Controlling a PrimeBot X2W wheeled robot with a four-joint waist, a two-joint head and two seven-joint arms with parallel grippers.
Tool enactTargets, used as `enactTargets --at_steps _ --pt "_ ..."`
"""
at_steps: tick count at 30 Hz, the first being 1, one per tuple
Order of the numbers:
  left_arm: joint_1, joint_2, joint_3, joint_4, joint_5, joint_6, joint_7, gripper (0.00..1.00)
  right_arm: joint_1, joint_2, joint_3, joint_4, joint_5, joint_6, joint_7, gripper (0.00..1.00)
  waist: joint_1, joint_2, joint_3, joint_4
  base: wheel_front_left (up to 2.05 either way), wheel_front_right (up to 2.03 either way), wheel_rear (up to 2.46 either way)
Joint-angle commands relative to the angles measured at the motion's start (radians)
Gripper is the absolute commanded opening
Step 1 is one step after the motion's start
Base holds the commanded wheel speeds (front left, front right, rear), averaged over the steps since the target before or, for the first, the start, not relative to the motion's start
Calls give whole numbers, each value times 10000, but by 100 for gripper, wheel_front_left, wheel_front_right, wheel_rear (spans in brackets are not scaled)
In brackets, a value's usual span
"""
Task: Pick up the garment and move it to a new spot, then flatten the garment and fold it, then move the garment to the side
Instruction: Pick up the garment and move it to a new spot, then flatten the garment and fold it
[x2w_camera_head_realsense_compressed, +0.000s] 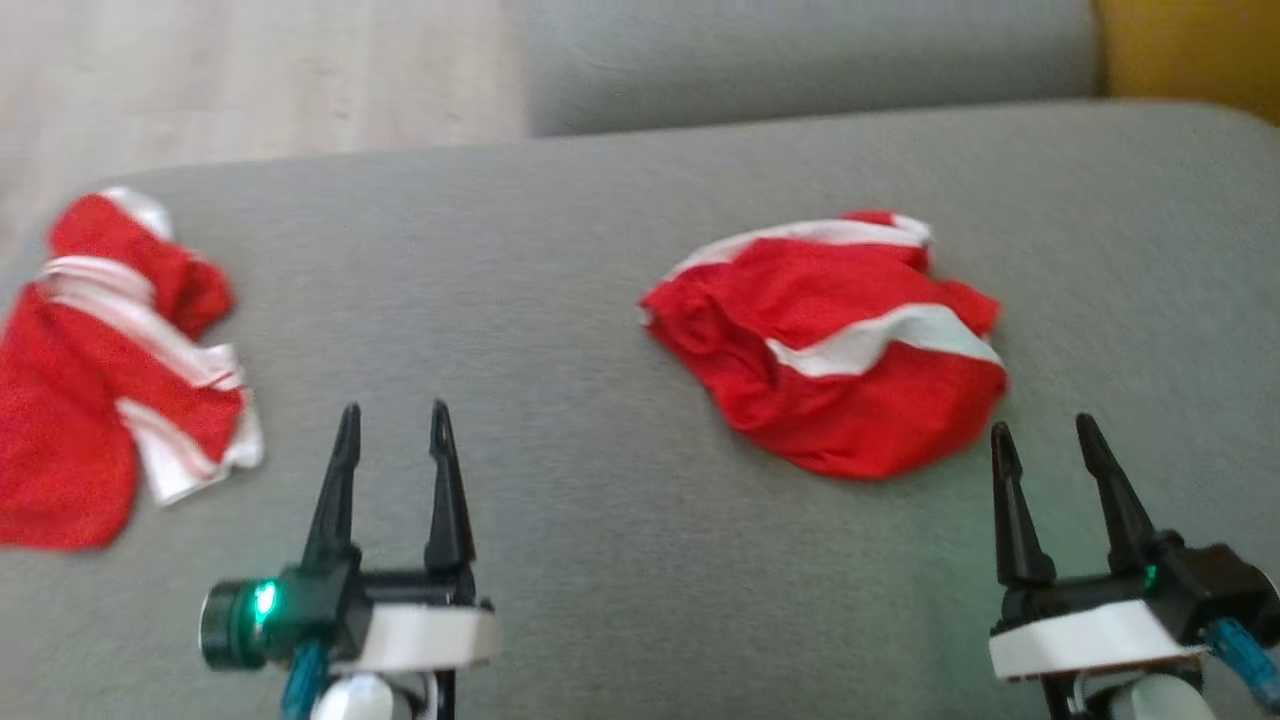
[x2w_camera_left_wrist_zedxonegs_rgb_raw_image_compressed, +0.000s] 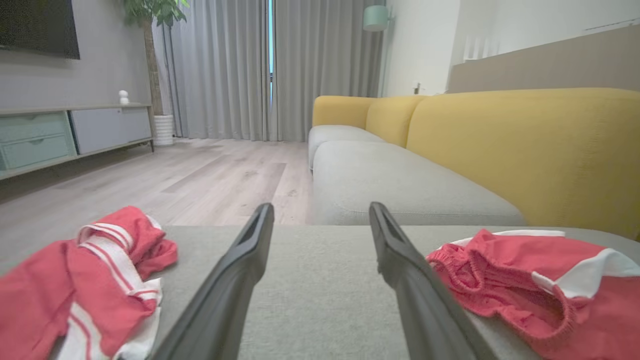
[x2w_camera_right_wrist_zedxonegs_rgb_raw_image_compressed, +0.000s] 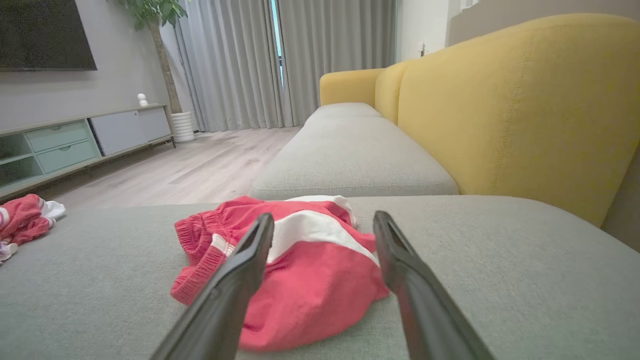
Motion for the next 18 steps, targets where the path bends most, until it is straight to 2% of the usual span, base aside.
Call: enactTargets --at_steps 1,5,9,18 --pt "-76 -74 455 -501 234 -78 -50 100 -132 -30 177 -355 -110 -9 4 100 3 -1 -596 770 0 0 0" --pt "798 -261 815 -1001 627 -358 -50 100 189 -30 154 -474 -223 -9 4 100 3 -1 -744 1050 0 0 0" --pt "1350 -337 743 -1081 975 -641 -50 100 466 -30 122 -518 -141 -9 4 100 3 -1 -800 1172 0 0 0" --pt "1627 -370 613 -951 1142 -789 -51 100 608 -30 354 -411 3 -9 4 100 3 -1 -976 1102 0 0 0"
